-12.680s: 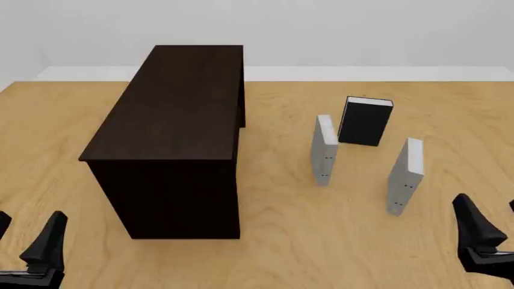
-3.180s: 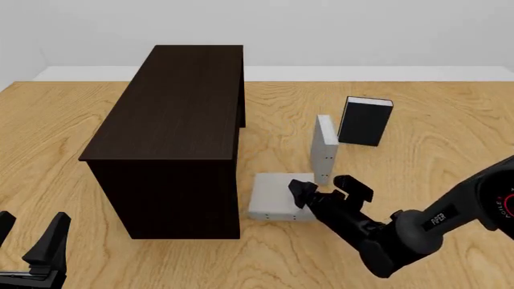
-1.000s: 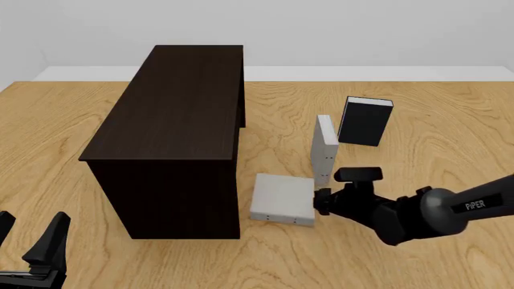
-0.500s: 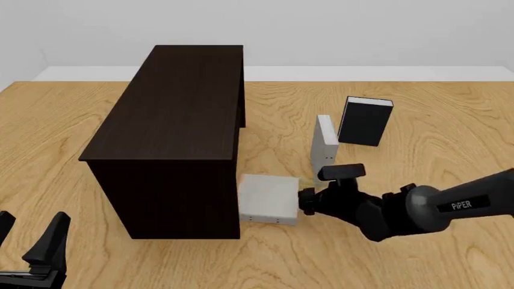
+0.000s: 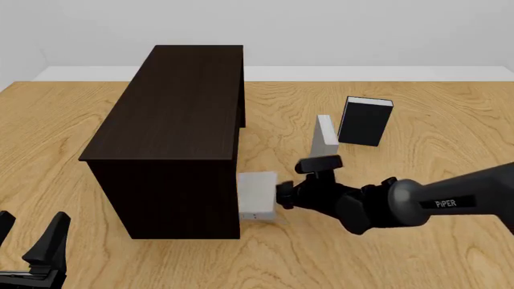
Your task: Pick up the book on the right and place it under the cabinet shelf.
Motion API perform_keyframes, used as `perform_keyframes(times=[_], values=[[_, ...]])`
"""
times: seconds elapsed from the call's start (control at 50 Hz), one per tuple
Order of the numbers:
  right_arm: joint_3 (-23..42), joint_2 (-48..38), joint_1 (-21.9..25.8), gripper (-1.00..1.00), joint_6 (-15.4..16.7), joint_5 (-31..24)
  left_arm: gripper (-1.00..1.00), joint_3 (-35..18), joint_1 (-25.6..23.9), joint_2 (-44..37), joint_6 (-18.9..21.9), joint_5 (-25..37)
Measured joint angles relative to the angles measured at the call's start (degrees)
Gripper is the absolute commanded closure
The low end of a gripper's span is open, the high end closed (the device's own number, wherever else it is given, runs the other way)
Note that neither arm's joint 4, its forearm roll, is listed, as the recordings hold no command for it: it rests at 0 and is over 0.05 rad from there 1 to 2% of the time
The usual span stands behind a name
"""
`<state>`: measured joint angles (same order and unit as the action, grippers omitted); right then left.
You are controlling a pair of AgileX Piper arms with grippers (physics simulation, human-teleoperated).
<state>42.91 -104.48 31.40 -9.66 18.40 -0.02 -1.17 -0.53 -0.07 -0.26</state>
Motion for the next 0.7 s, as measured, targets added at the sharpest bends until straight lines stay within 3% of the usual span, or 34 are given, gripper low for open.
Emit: perform_keyframes(times=[0.7], values=[[9.5, -6.7, 7.8, -1.0, -1.5, -2.3, -1.0, 0.0, 0.0, 0.0, 0.0, 0.0]])
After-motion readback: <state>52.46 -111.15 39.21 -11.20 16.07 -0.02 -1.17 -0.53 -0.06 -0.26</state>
